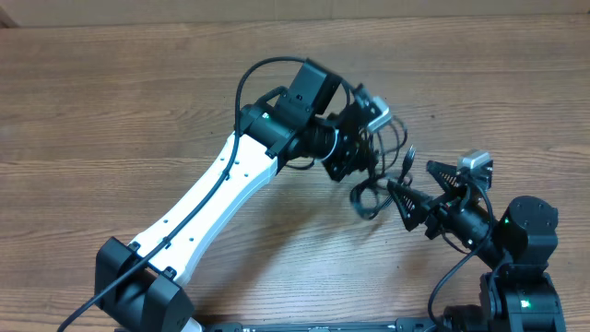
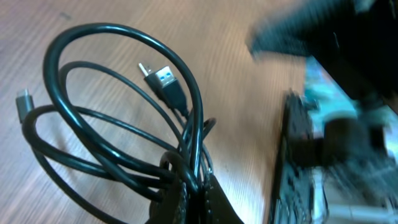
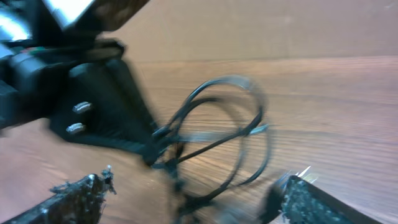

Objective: Untangle cables

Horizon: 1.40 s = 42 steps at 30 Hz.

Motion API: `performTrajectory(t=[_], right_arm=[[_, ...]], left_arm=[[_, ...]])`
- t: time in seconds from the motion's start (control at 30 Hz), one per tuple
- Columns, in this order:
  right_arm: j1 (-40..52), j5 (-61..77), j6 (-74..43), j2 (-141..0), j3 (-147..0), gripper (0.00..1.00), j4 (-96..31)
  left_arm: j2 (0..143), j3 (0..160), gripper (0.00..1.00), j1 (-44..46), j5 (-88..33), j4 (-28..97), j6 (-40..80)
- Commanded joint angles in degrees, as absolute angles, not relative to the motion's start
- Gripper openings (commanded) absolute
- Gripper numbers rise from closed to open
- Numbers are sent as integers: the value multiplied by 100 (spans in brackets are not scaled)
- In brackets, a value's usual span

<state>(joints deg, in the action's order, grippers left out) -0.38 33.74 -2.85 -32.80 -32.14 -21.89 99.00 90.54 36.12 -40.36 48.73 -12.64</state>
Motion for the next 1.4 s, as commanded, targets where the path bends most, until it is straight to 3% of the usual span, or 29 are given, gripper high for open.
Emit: performTrajectory(t=[0.0,0.2,0.47,0.83,1.03,1.37], right_arm=[[-54,2956,1048,-3253,-3382,86,-2281],[-54,2963,2510,-3402,-3382,73,-2338],[-54,4410,3804,-3909,-3382,69,-2324],[-34,4617,3802,-3979,-3382,63,-2158],[-34,3771,3802,-3977,-3382,61,-2300],[-32,4952,4259,-3979,-3382,58,-2290]], left_arm=[[9695,9205,4,3592,-4685,5332,-2991],[9695,9205,4,3592,-4856,5675,-4018],[9695,9205,4,3592,-4689,5673,-5179],[9697,9203,4,3599,-3726,5651,-5660],[9697,9203,4,3592,-2838,5655,-5655],[9697,9203,4,3691,-3454,5548,-5811]])
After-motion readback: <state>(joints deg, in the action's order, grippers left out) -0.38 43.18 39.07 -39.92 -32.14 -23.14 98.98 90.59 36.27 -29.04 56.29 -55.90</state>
